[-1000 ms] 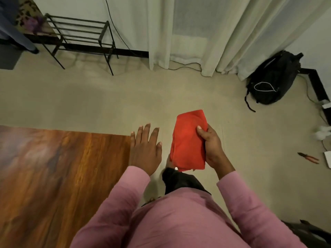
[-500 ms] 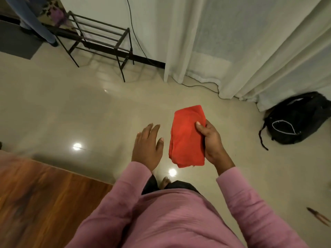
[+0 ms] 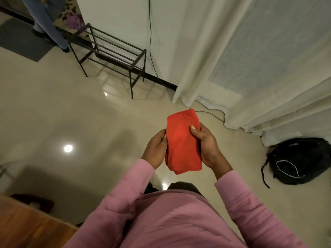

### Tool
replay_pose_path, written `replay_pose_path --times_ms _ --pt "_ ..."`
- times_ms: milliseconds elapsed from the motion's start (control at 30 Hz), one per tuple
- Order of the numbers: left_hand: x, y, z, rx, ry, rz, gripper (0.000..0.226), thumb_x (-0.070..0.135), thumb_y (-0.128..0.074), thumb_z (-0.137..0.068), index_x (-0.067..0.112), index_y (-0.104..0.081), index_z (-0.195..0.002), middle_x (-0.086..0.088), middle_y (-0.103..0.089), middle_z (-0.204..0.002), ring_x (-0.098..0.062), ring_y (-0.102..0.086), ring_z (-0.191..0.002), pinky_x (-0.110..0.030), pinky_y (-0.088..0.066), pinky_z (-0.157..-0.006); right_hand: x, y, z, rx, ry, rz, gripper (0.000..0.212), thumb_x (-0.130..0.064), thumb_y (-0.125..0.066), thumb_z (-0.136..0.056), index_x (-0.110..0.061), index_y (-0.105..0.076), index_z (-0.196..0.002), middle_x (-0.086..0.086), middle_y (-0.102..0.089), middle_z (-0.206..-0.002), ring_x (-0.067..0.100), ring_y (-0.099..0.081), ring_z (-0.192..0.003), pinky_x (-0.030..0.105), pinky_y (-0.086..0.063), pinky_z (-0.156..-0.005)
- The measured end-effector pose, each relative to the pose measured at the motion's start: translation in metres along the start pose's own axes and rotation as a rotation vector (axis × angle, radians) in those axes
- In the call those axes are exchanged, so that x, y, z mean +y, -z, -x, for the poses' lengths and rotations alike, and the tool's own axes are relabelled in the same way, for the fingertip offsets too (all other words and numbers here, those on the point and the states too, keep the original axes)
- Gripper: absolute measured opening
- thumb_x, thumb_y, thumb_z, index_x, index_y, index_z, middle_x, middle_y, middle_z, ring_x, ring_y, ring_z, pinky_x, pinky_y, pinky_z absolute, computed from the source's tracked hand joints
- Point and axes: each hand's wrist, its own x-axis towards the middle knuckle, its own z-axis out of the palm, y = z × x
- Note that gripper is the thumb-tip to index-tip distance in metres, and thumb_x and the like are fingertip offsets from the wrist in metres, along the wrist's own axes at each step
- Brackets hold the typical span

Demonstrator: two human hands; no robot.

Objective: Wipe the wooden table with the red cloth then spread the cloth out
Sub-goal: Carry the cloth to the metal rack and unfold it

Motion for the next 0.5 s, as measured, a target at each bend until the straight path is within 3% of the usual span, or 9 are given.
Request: replay_pose_path --times_ms 100,200,300,433,500 --pt "0.015 0.027 -0.025 0.019 0.116 0.196 0.030 0.025 -0.039 -0.103 0.035 -0.067 -0.099 0.011 -0.071 -0.098 -0.011 -0.065 -0.097 -0.035 -0.049 -0.095 -0.012 -0.028 -0.037 -0.025 -0.006 0.003 0.029 -0.030 -0.057 -0.089 -0.023 -0.060 -0.117 0.003 -0.071 -0.110 0.023 -0.068 -0.100 0.028 -0.055 -0.076" --pt "0.022 0.052 -0.044 0.068 0.167 0.283 0.034 0.027 -0.043 -0.102 0.033 -0.073 -0.087 0.009 -0.074 -0.090 -0.010 -0.068 -0.089 -0.033 -0.051 -0.089 -0.020 -0.053 -0.070 -0.057 -0.009 0.005 0.033 -0.033 -0.058 -0.086 -0.023 -0.060 -0.117 0.003 -0.070 -0.112 0.024 -0.067 -0.102 0.030 -0.055 -0.080" --pt "0.027 0.075 -0.064 0.134 0.162 0.347 0.029 0.024 -0.044 -0.101 0.028 -0.070 -0.090 0.008 -0.074 -0.087 -0.011 -0.068 -0.085 -0.030 -0.052 -0.084 -0.028 -0.076 -0.103 -0.094 -0.012 0.027 0.035 -0.034 -0.059 -0.085 -0.023 -0.058 -0.118 0.002 -0.070 -0.112 0.023 -0.067 -0.102 0.030 -0.055 -0.080" --pt "0.030 0.110 -0.092 0.219 0.129 0.299 0.026 0.017 -0.042 -0.102 0.023 -0.067 -0.096 0.010 -0.073 -0.084 -0.005 -0.067 -0.078 -0.019 -0.053 -0.068 -0.032 -0.102 -0.145 -0.136 -0.022 0.041 0.024 -0.028 -0.056 -0.091 -0.025 -0.059 -0.115 -0.002 -0.072 -0.107 0.019 -0.068 -0.099 0.026 -0.055 -0.077" --pt "0.029 0.132 -0.107 0.245 0.092 0.111 0.024 0.017 -0.043 -0.102 0.022 -0.064 -0.110 0.009 -0.070 -0.102 -0.005 -0.064 -0.094 -0.019 -0.051 -0.077 -0.032 -0.114 -0.169 -0.143 -0.025 0.042 0.023 -0.027 -0.054 -0.094 -0.026 -0.058 -0.116 -0.003 -0.071 -0.107 0.018 -0.068 -0.098 0.024 -0.055 -0.076"
